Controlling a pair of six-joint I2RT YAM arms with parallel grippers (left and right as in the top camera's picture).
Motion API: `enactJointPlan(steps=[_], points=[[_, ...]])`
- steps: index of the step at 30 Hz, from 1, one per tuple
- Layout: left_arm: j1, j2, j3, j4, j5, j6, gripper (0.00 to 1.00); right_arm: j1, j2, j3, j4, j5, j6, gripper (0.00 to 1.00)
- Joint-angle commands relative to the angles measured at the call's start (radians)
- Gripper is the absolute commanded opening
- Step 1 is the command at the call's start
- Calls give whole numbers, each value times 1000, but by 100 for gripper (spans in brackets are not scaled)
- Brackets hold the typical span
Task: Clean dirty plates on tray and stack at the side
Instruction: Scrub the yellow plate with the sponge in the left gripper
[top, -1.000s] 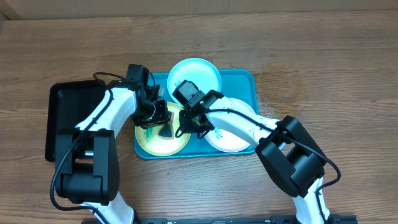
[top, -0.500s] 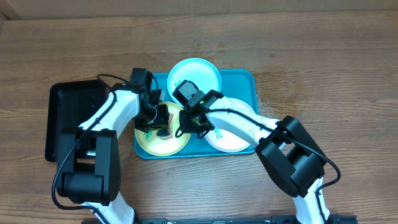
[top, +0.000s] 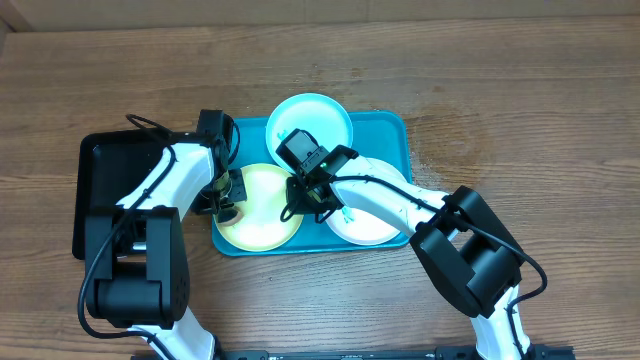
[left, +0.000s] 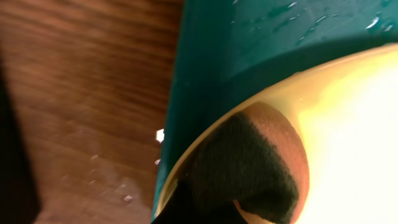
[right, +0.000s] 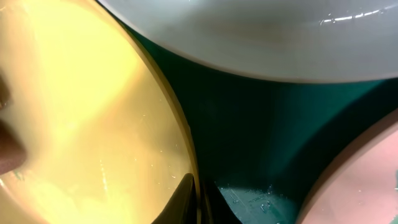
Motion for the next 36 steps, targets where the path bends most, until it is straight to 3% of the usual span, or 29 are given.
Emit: enactJointPlan(steps=[1,4,9,11,19,23,28,33,36], points=[[25,16,53,-30,-164,-39,4,-13,7,-7,-16,29,-3,4],[24,16,85,-33,40,-9,4,-16,7,-7,-16,29,-3,4],[19,19,70,-19,500,194,4,-16,7,-7,-15,29,-3,4],[10,19,61,-27,555,232,4,-16,7,-7,-14,29,-3,4],[-25,19,1,-51,436,230,4,-16,7,-7,-15,29,-3,4],[-25,19,-40,-37,254,198,4,-17,7,-7,-16,29,-3,4],[-22,18,-44,-43,8,107,4,-23,7,-7,-21,30,-3,4],[-21,14,8,-58,-216,-71,4,-27,7,-7,-29,29,-3,4],[-21,12,77,-65,-221,-95,4,-27,7,-7,-32,29,-8,4]])
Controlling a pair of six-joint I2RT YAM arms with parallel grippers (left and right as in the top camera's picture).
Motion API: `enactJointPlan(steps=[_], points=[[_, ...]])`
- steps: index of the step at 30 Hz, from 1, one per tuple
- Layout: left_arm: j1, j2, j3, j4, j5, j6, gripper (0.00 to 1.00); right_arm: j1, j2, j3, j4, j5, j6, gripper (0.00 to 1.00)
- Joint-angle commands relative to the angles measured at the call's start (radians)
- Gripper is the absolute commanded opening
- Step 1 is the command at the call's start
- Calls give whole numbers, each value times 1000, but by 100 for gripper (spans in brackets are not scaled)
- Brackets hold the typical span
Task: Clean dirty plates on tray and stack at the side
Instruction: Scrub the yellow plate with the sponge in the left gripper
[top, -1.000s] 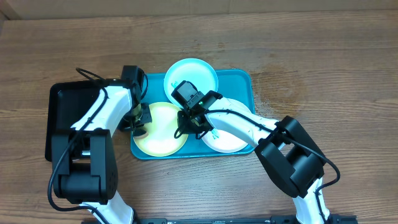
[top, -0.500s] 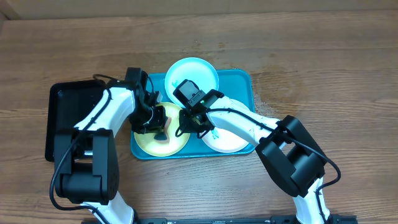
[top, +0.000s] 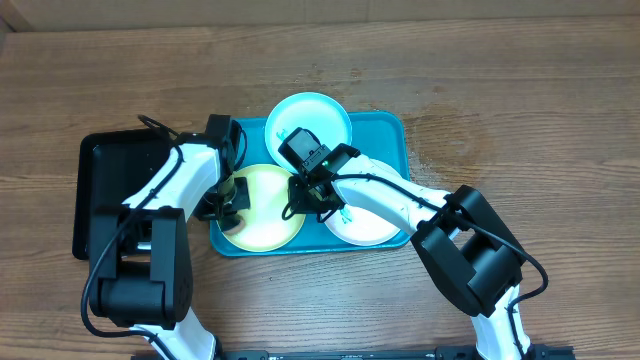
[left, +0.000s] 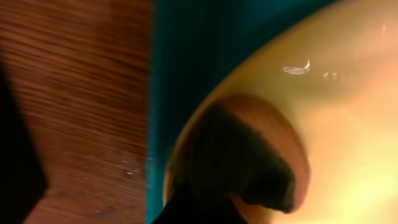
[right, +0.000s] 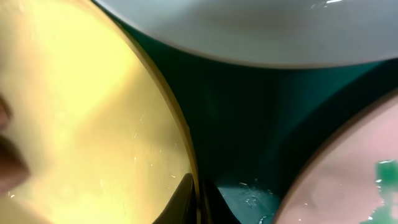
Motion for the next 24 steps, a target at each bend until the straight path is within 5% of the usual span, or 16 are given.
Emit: enactJointPlan(steps=[1,12,24], points=[[13,11,97,1,-190,-101,4,-16,7,-7,-16,38,-12,4],[10,18,145,151,375,-34,4,-16,7,-7,-11,38,-16,4],[-19,95,70,243,462,-22,4,-16,7,-7,2,37,-16,4]])
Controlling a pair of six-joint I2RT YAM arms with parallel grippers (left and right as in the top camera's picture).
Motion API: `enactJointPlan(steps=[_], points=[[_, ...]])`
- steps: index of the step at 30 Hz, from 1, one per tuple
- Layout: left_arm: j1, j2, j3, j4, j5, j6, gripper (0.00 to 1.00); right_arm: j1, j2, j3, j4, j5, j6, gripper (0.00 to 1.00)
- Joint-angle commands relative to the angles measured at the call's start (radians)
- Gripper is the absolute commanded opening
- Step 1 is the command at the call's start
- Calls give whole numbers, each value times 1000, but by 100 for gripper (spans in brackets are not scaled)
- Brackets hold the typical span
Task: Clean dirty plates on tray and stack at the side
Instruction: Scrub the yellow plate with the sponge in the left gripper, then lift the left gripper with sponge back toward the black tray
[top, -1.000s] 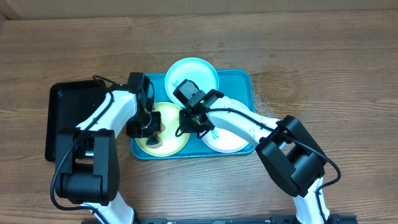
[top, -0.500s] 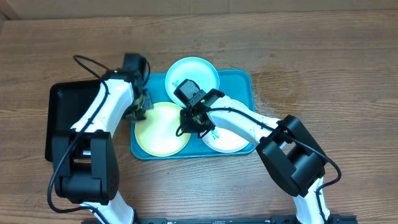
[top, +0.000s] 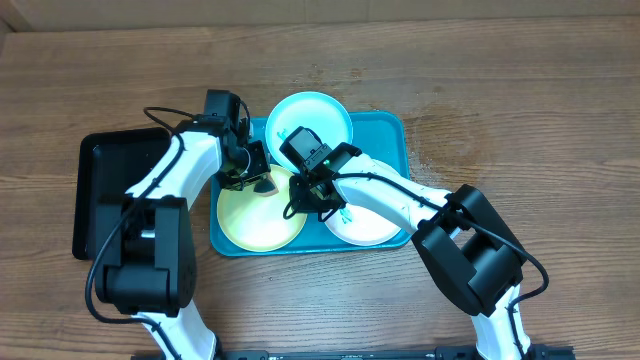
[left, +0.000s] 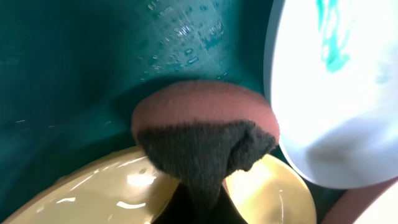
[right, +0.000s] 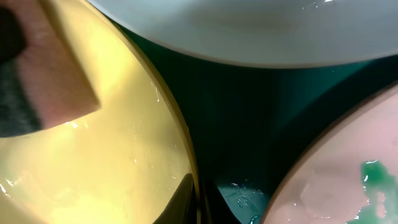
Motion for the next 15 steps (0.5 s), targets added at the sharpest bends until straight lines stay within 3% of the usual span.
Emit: enactJointPlan(steps=[1,9,15], points=[[-11,40,-17,-2,30,43,4,-10,7,-7,2,35,-11,4],[-6,47,-8,-126,-442,12,4,-10,7,-7,-10,35,-18,4],[-6,44,51,-311,-801,-157,4,-10,7,-7,1,39,-18,4]])
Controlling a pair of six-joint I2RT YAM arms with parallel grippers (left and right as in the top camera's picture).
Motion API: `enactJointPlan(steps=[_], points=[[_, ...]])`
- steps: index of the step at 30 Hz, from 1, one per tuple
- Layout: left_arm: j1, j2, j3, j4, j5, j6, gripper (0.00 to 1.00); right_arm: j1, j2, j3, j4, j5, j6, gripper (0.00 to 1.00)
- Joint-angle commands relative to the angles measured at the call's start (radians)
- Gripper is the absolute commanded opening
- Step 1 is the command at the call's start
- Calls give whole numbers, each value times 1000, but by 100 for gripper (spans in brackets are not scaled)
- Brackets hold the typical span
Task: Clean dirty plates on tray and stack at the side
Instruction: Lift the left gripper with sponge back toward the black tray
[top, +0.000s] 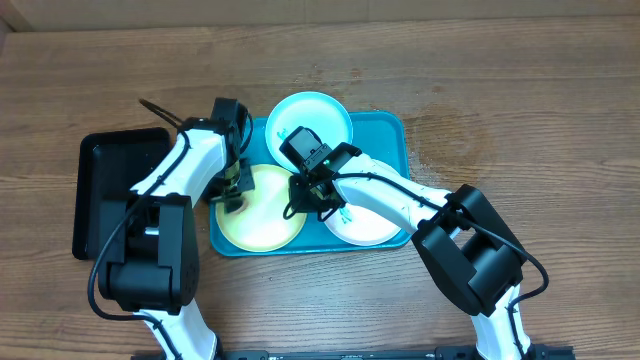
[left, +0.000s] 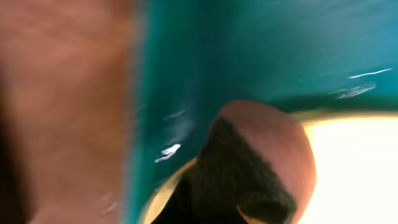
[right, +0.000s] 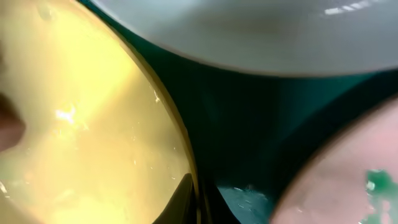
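A teal tray (top: 390, 135) holds a yellow plate (top: 265, 215), a pale blue plate (top: 320, 115) and a white plate (top: 365, 225) with green smears. My left gripper (top: 233, 190) is shut on a brown and dark sponge (left: 264, 162) that rests on the yellow plate's left rim (left: 158, 186). My right gripper (top: 303, 195) is shut on the yellow plate's right rim (right: 186, 155), one finger on each side of the edge. The white plate (right: 348, 186) shows a green smear in the right wrist view.
A black tray (top: 105, 190) lies on the wooden table (top: 520, 110) left of the teal tray. The left arm reaches across its right edge. The right arm passes over the white plate.
My left gripper has moved with the sponge from the yellow plate's far edge, near the blue plate, to the plate's left rim. The right gripper has stayed on the right rim.
The sponge in my left gripper sat on the yellow plate's left edge at first, and a little further onto the plate after that. Then it was at the plate's far edge by the blue plate, now back at the left. My right gripper gripped the rim throughout.
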Motion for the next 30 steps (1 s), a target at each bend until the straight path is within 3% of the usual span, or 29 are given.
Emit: enactJointPlan(steps=[1,9,15,21,25,30], points=[[8,24,39,-72,-350,-123,4,-10,7,-7,-11,42,-7,4],[9,-112,108,-129,-348,-210,4,-10,6,3,5,51,-14,4],[71,-320,113,-69,-181,-211,4,12,-29,60,0,113,-117,4],[291,-435,113,-72,39,-192,4,103,-141,101,-13,446,-124,4],[431,-431,110,-116,169,-162,4,180,-208,143,5,739,-271,4],[509,-428,109,-148,175,-158,4,249,-238,159,94,1070,-478,4]])
